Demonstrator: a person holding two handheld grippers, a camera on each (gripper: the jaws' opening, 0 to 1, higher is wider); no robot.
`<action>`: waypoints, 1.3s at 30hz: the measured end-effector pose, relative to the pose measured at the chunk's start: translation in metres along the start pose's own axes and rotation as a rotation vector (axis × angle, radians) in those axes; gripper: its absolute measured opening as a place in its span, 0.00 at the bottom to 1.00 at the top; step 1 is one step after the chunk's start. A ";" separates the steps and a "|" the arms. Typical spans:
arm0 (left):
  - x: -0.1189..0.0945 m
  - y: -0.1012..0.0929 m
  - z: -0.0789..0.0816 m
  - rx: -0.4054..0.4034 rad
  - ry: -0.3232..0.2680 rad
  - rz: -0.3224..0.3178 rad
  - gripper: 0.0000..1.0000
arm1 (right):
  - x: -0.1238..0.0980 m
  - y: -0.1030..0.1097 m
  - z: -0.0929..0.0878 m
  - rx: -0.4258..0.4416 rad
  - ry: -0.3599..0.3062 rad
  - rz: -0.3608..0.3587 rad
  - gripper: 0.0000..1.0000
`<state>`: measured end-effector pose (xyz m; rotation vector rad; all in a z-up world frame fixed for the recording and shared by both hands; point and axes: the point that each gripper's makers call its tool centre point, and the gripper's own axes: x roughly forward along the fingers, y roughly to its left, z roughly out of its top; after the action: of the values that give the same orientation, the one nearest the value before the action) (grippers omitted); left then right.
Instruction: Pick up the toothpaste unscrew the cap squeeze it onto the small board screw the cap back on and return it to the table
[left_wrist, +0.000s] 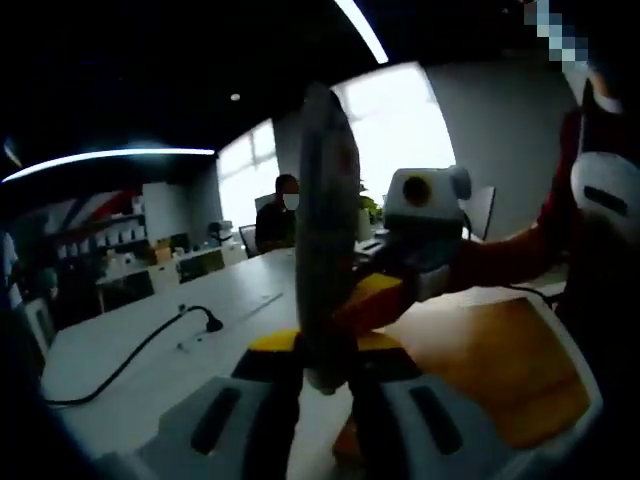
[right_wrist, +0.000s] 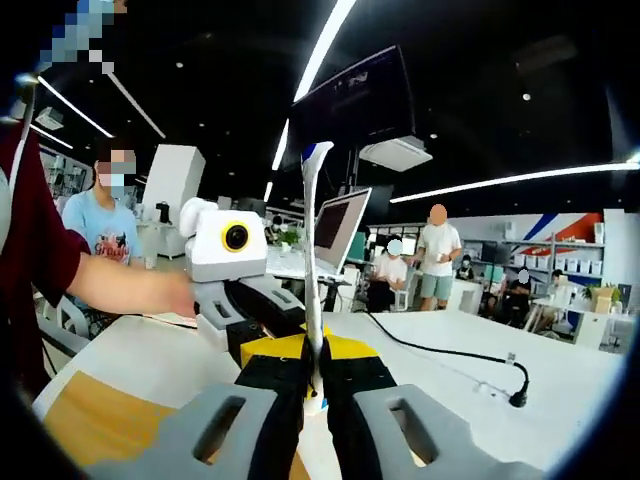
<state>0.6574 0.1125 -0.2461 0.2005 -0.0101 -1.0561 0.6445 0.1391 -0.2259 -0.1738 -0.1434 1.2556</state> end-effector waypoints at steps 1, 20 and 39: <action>0.000 -0.002 0.003 0.001 -0.002 0.001 0.17 | -0.001 0.001 0.003 -0.005 0.000 -0.002 0.03; -0.029 -0.040 0.047 -0.055 -0.150 0.004 0.29 | -0.057 -0.001 0.047 0.384 -0.225 -0.044 0.03; -0.035 -0.098 0.108 0.037 -0.430 0.059 0.38 | -0.109 0.014 0.092 1.265 -0.739 0.207 0.03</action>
<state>0.5437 0.0792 -0.1534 0.0033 -0.4215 -1.0238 0.5795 0.0443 -0.1404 1.3988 0.0596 1.3533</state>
